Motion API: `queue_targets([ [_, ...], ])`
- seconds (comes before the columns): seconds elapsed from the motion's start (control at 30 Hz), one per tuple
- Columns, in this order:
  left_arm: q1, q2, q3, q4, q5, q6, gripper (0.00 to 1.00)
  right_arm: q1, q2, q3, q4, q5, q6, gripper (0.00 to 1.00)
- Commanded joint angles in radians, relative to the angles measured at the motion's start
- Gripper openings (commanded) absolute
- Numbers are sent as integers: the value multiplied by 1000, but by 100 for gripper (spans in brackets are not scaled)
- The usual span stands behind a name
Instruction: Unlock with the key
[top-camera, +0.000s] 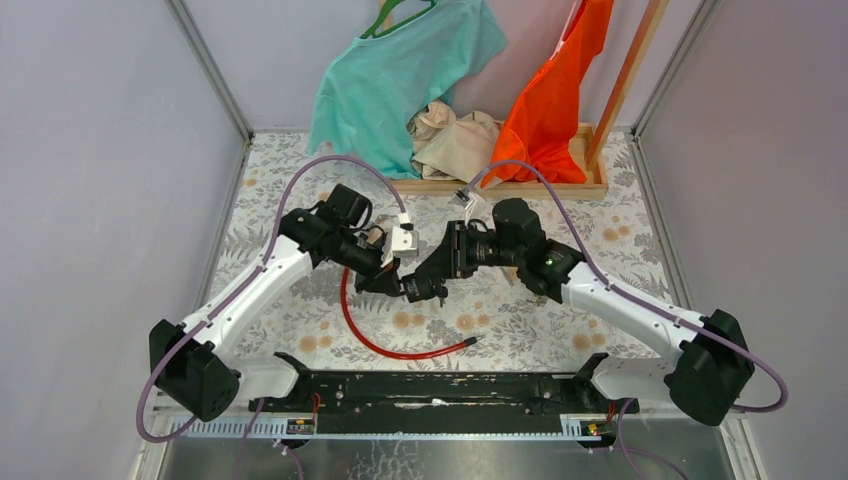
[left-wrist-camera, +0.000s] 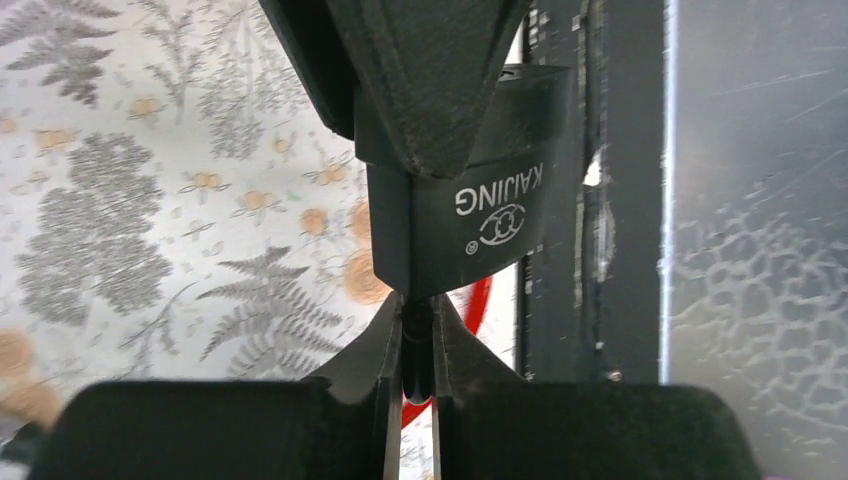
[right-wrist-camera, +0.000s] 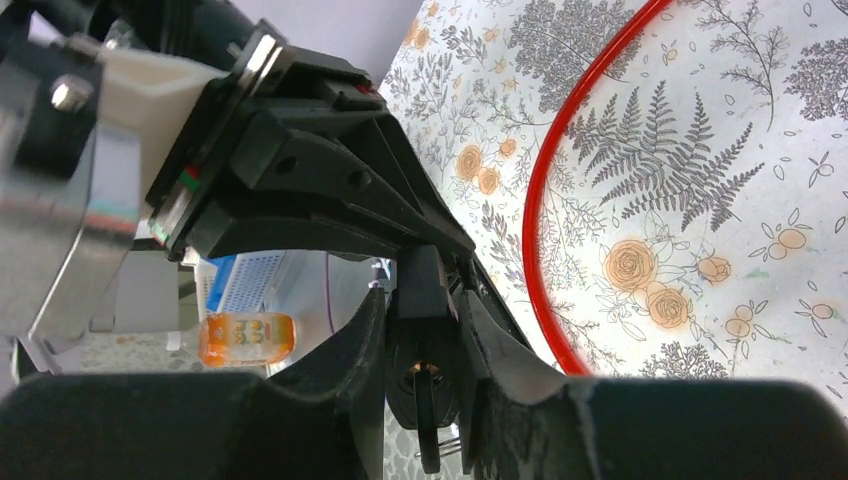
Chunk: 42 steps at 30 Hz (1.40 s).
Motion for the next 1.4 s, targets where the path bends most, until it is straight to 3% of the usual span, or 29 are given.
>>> queue_targets([
  [0.0,-45,-26,49,62,-186,78,0,-38,25,72,79,-39,84,0],
  [0.23,-193,-130,-104,401,-695,171,0,-109,101,-5,184,-79,275,0],
  [0.37,-220,-116,-170,515,-830,260,0,-157,153,-91,377,-98,440,0],
  [0.6,-235,-77,-299,649,-821,428,1,-205,252,-206,638,-47,599,0],
  [0.77,-235,75,-239,584,-817,409,18,-232,383,-227,771,-23,609,0],
  [1.0,-227,209,-268,694,-860,437,14,-251,528,-223,907,-26,623,0],
  [1.27,-226,304,-287,688,-851,386,45,-272,557,-228,863,9,545,0],
  [1.37,-226,303,-317,682,-847,376,49,-271,573,-235,862,6,529,0],
])
